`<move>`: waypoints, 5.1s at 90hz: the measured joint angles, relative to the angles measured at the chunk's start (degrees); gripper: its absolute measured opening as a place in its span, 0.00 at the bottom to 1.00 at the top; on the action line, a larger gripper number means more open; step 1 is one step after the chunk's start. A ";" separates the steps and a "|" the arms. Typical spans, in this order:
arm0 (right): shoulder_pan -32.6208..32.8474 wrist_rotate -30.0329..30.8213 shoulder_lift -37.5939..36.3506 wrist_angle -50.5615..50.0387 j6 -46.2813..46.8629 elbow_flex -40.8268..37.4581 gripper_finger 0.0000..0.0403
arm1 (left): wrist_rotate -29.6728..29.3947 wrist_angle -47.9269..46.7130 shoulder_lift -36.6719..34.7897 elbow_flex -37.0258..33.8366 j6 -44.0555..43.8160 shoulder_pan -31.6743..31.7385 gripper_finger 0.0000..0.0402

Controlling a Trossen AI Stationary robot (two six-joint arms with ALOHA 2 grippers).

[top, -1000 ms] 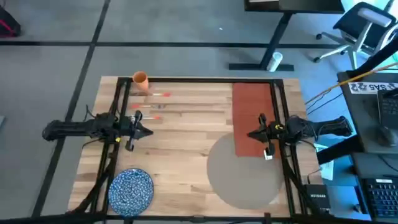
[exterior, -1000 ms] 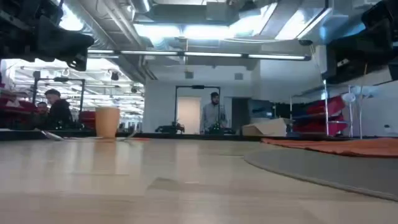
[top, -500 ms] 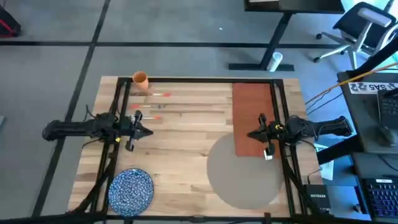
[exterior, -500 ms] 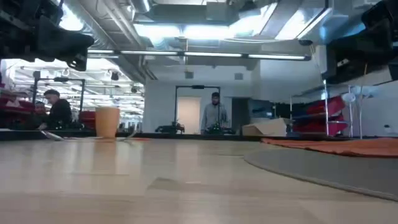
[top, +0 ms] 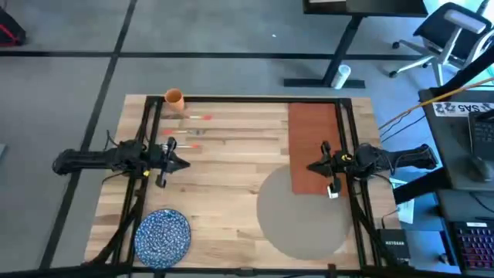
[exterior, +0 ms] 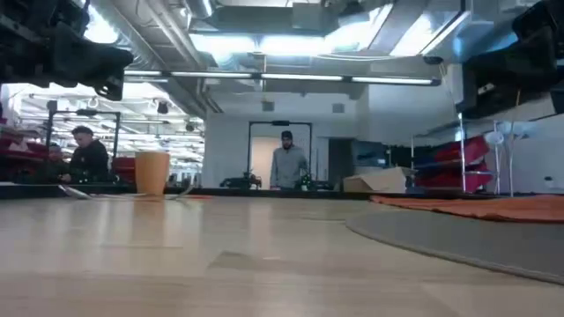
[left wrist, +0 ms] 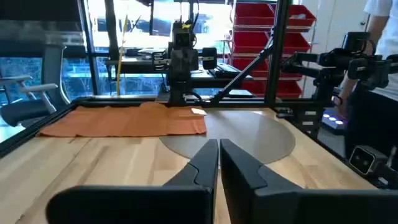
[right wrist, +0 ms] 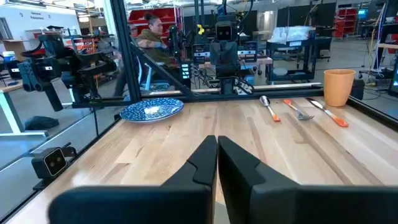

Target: Set table place

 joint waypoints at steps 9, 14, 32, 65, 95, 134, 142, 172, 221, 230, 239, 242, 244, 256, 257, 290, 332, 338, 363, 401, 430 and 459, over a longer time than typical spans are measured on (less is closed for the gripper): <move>-0.01 -0.01 -0.01 0.00 -0.01 0.00 0.00 | 0.00 0.00 0.00 0.01 0.00 0.02 0.00; 0.01 -0.01 0.01 0.00 -0.01 0.00 0.00 | -0.01 0.02 0.00 0.01 0.00 0.01 0.00; 0.00 0.01 -0.01 0.00 0.00 0.00 0.00 | 0.00 0.00 0.02 0.01 0.00 0.00 0.00; -0.01 0.00 0.00 -0.01 0.01 0.01 0.00 | 0.00 0.01 0.01 0.01 0.00 0.02 0.00; 0.01 0.00 -0.01 0.00 0.01 0.01 0.00 | 0.00 0.01 0.00 0.01 0.00 0.02 0.00; 0.01 0.00 -0.01 0.00 -0.01 0.00 0.00 | -1.58 0.82 0.00 -0.01 -4.04 0.01 0.00; 0.00 -0.01 0.00 0.00 0.00 0.00 0.00 | -4.91 2.68 -0.07 -0.01 -10.77 0.02 0.00; 0.00 0.01 0.01 0.00 0.00 0.00 0.00 | -5.82 4.13 -0.03 -0.01 -22.08 0.02 0.00; 0.01 0.01 0.01 0.00 0.00 0.00 0.00 | -13.38 17.00 0.04 -0.01 -21.76 0.07 0.00; -0.01 0.01 0.01 0.00 0.01 0.01 0.00 | -13.43 23.07 0.02 -0.01 -22.09 0.07 0.00; -0.01 0.01 0.01 0.00 -0.01 0.00 0.00 | -13.16 24.99 0.06 1.54 -20.44 0.07 0.00; 0.01 0.01 0.01 0.00 0.00 0.01 0.00 | -13.13 24.25 0.26 2.46 -19.96 0.07 0.00; 0.01 0.01 0.01 0.00 -0.01 0.02 0.00 | -13.17 23.61 0.64 3.19 -19.67 0.07 0.00; -0.01 0.00 0.01 0.00 -0.01 0.00 0.00 | -14.64 19.81 6.47 8.76 -19.33 0.07 0.00; -0.01 0.00 0.01 0.00 -0.01 0.00 0.00 | -14.70 19.80 7.19 9.26 -19.22 0.07 0.00; 0.01 0.01 0.01 0.00 -0.01 0.01 0.00 | -14.71 14.00 39.84 32.91 -10.23 0.21 0.04; 0.01 0.01 0.01 0.00 -0.01 0.00 0.00 | -11.22 3.98 70.94 51.67 -6.08 1.80 0.04; -0.01 0.01 -0.01 0.00 -0.01 0.00 0.00 | -11.23 4.20 74.00 53.32 -5.61 1.86 0.04; -0.01 0.01 0.01 0.00 -0.01 0.01 0.00 | -11.21 4.07 84.86 59.64 -2.90 2.12 0.04; -0.01 0.01 -0.01 0.00 -0.01 0.00 0.00 | -8.71 4.19 96.18 66.63 -3.18 5.61 0.04; -0.01 0.01 0.01 0.17 -0.01 0.00 0.00 | -8.15 4.30 104.95 75.04 3.84 5.60 0.04; -0.01 0.01 -0.01 0.26 0.00 -0.03 0.00 | -3.01 4.24 112.45 82.31 7.58 5.64 0.04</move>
